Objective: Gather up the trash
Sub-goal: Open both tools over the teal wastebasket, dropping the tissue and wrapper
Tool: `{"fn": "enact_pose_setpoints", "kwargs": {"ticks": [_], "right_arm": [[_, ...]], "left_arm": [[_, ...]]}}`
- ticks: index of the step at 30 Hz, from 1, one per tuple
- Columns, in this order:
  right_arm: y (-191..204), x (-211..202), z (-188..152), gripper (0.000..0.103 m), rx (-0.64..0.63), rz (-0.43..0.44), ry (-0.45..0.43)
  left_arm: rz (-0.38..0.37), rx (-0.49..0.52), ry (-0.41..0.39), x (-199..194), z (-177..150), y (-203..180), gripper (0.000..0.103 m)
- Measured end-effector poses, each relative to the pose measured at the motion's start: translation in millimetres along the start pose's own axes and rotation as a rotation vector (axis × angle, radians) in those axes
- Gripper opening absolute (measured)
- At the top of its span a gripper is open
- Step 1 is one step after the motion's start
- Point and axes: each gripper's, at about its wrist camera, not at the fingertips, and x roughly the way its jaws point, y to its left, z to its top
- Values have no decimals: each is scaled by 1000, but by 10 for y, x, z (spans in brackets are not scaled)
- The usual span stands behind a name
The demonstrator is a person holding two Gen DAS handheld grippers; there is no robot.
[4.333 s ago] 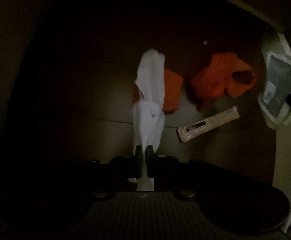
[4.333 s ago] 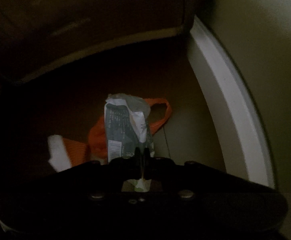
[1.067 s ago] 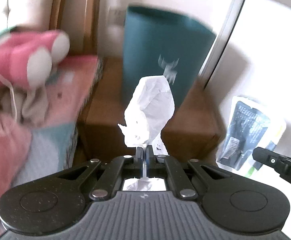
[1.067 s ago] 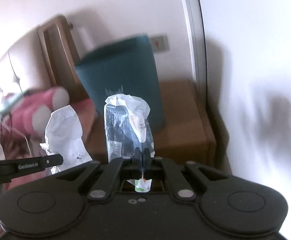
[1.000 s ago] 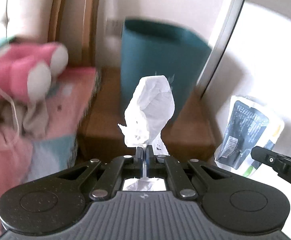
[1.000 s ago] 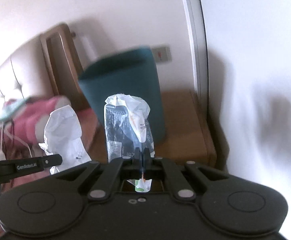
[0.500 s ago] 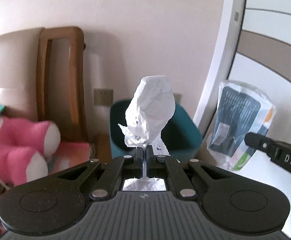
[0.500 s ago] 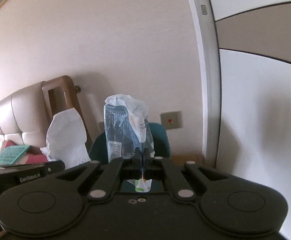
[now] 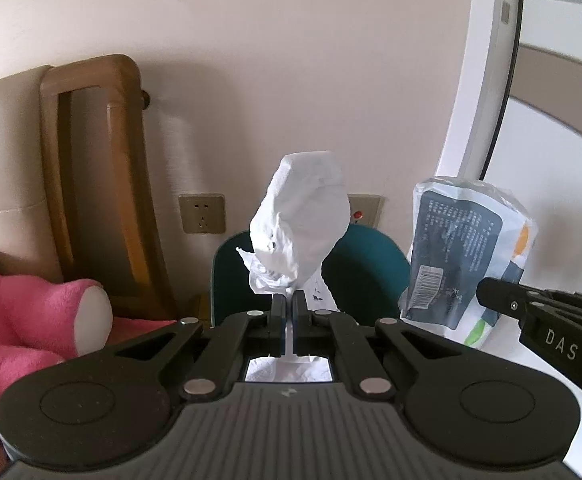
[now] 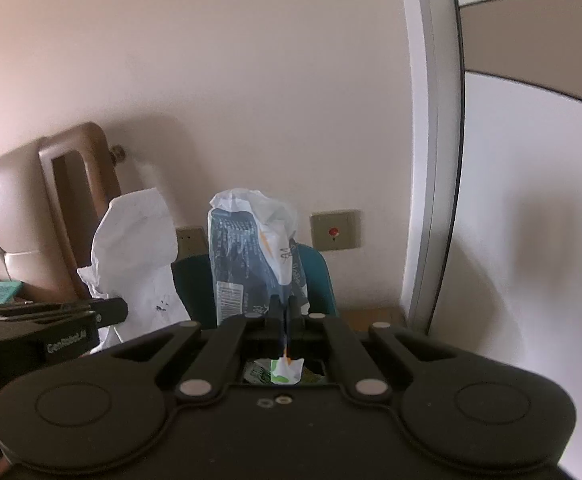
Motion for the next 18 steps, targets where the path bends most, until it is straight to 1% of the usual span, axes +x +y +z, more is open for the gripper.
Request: {"fn": "enact_pose_setpoints", "kwargs": {"ticks": [5, 9, 12, 14, 17, 18], "right_arm": [[57, 161, -9, 0, -32, 1, 52], [126, 270, -50, 0, -73, 4, 97], [141, 336, -69, 1, -78, 5, 125], [140, 352, -78, 4, -74, 3, 126], [113, 390, -98, 8, -64, 9, 150], [109, 410, -93, 13, -65, 9, 156]], "left_arm": [[22, 27, 46, 262, 13, -55, 2], [29, 19, 116, 459, -24, -87, 2], [27, 21, 163, 576, -39, -111, 2], [20, 35, 198, 647, -55, -143, 2], [32, 60, 228, 716, -84, -190, 2], [27, 62, 242, 741, -100, -195, 2]]}}
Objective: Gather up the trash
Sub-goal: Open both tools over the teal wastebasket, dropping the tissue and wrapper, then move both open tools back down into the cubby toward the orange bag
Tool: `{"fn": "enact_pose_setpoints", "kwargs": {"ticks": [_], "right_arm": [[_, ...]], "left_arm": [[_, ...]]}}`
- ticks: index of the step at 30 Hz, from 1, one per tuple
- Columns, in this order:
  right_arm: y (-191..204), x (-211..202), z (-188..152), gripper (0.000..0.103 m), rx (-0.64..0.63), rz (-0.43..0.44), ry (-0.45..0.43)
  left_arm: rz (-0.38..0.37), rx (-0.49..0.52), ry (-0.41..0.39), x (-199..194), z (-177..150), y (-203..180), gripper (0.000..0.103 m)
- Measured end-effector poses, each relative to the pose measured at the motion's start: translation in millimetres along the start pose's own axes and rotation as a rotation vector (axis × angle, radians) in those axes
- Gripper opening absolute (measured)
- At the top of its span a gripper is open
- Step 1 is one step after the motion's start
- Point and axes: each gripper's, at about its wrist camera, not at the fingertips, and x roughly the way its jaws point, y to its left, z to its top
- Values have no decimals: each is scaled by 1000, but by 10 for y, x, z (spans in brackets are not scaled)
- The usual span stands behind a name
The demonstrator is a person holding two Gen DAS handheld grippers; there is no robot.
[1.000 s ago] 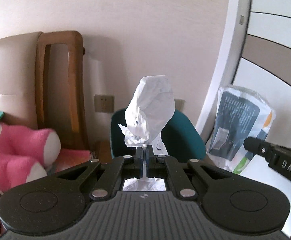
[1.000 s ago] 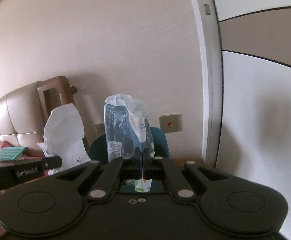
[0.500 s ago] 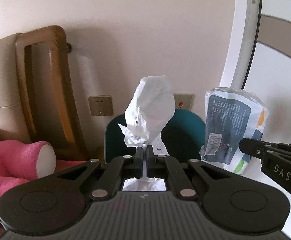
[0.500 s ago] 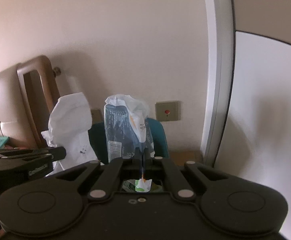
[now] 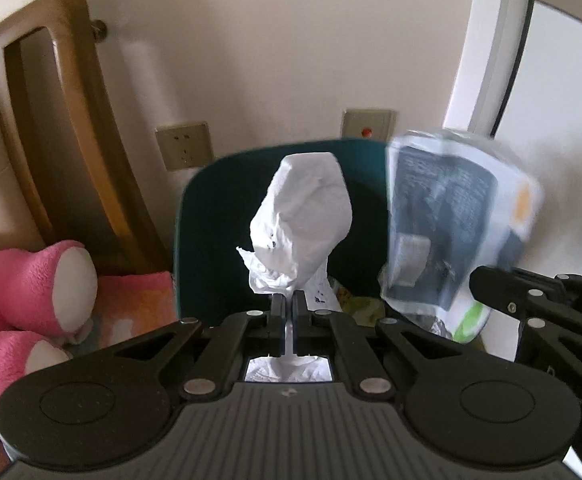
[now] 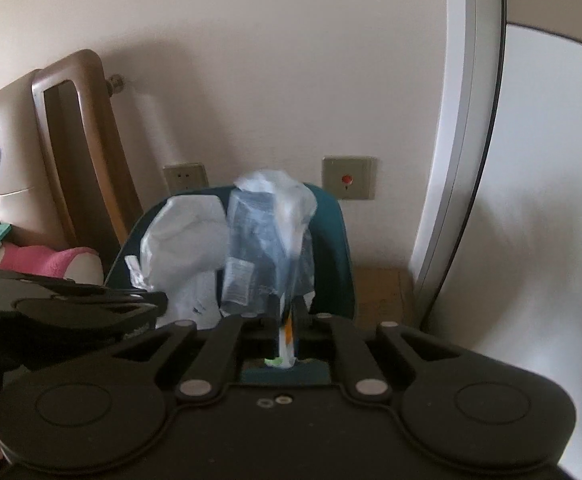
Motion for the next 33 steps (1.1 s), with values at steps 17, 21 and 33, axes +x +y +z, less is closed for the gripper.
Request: {"fn": "enact_pose_setpoints", "kwargs": {"ticks": [17, 21, 33], "right_arm": [[-224, -305, -80, 28, 109, 49, -67], [-261, -425, -145, 33, 115, 44, -92], [-203, -813, -523, 50, 95, 30, -157]], "left_arm": [[-70, -103, 29, -6, -217, 98, 59], [-76, -81, -44, -154, -222, 84, 72], [-125, -92, -209, -807, -540, 90, 78]]}}
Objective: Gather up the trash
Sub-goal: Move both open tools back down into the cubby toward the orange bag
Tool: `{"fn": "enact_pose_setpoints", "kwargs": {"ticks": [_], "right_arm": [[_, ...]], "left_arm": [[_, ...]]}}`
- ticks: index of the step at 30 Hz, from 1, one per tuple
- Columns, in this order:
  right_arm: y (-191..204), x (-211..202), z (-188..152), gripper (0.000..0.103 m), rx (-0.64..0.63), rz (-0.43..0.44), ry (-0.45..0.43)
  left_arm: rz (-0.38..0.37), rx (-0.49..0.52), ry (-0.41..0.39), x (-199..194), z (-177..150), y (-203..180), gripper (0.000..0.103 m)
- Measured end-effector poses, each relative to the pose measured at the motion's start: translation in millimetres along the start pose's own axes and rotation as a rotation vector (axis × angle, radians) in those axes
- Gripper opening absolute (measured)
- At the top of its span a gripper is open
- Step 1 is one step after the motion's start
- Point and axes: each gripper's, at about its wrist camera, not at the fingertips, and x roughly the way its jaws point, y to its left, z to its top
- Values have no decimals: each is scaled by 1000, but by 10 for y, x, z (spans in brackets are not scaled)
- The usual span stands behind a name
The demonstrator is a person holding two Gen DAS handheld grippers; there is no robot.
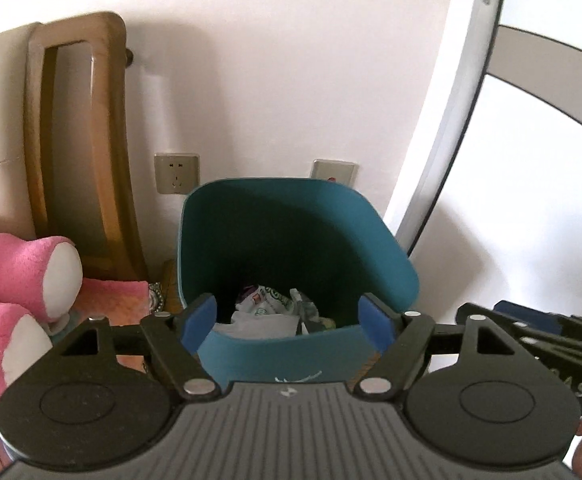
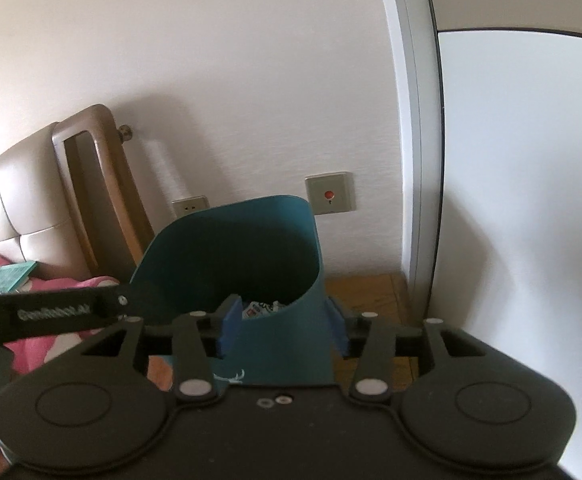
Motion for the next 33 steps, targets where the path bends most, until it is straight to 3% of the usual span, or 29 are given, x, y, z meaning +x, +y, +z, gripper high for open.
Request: {"fn": "enact_pose_setpoints", "kwargs": {"ticks": [9, 17, 25, 27, 28, 33], "right_arm": [[-29, -297, -398, 56, -32, 17, -6], [-158, -359, -1152, 58, -25, 24, 61], [-456, -42, -2160, 58, 29, 5, 213], [-514, 101, -2447, 58, 29, -12, 255], [-537, 176, -2594, 58, 30, -19, 275], [-624, 592, -3448, 58, 33, -46, 375]], "left_arm": [[-1, 26, -69, -447, -391, 34, 80], [46, -2, -57, -602, -1066, 163, 83], [84, -52, 36, -336, -2041, 326, 84], [71, -81, 71, -185, -2326, 398, 91], [69, -94, 83, -123, -2446, 429, 101], [135, -113, 157, 393, -3192, 613, 103]]}}
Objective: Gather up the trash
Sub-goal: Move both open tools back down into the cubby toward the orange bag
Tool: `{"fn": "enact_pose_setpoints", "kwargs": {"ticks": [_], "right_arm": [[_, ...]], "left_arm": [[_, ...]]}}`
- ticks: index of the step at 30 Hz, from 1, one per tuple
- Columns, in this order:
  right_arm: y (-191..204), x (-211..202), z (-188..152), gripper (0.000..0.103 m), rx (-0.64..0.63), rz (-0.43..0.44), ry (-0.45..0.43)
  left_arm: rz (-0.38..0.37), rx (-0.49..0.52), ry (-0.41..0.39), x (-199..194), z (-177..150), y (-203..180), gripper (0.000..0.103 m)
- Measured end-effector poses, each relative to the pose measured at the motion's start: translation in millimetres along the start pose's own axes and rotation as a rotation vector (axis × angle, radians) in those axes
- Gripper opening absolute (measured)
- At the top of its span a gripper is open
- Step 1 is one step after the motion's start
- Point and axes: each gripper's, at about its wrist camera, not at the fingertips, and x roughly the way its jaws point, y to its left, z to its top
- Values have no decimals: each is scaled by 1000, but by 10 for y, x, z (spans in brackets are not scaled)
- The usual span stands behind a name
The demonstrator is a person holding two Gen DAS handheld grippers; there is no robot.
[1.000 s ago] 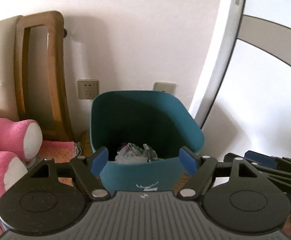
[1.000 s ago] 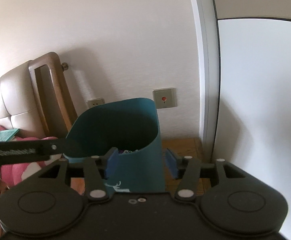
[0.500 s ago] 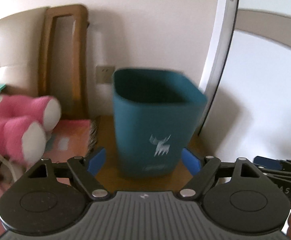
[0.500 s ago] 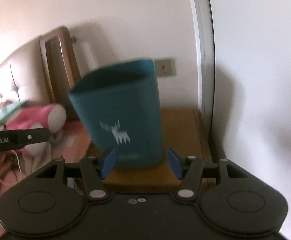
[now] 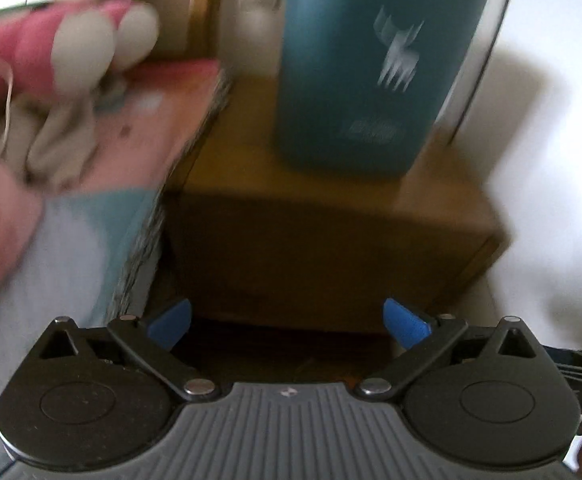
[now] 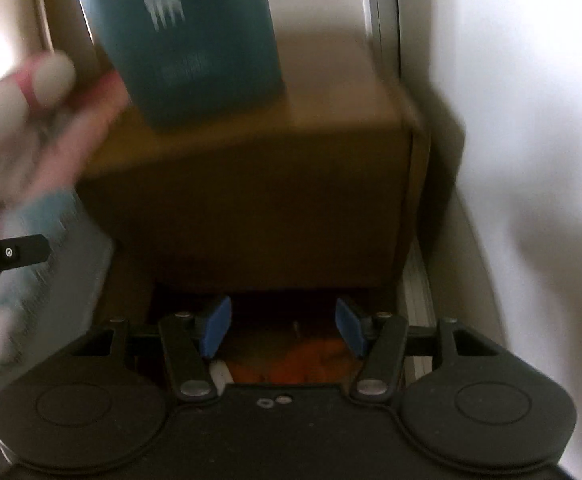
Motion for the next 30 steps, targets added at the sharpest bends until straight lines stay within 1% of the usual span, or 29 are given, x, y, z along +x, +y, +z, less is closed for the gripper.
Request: {"fn": "enact_pose_setpoints", "kwargs": {"ticks": [6, 10, 12, 17, 21, 25, 30], "right_arm": [[-94, 926, -785, 58, 6, -34, 119], [-151, 1532, -1228, 58, 25, -47, 189], [-174, 1818, -1397, 58, 39, -57, 224], [-265, 2483, -1726, 57, 96, -95, 300], [-338, 2967, -1891, 57, 144, -126, 344], [-383, 3324, -1982, 57, 202, -142, 376], [-389, 3608, -1997, 57, 279, -182, 410]], "left_arm": [[78, 6, 125, 947, -900, 203, 103], [126, 10, 205, 1571, -1506, 298, 103], [145, 14, 254, 1891, -1802, 324, 103], [179, 42, 337, 2550, -2405, 355, 103], [198, 41, 377, 2954, -2711, 427, 103], [196, 38, 402, 3266, -2931, 453, 103], [184, 30, 425, 3480, -3056, 431, 102]]}}
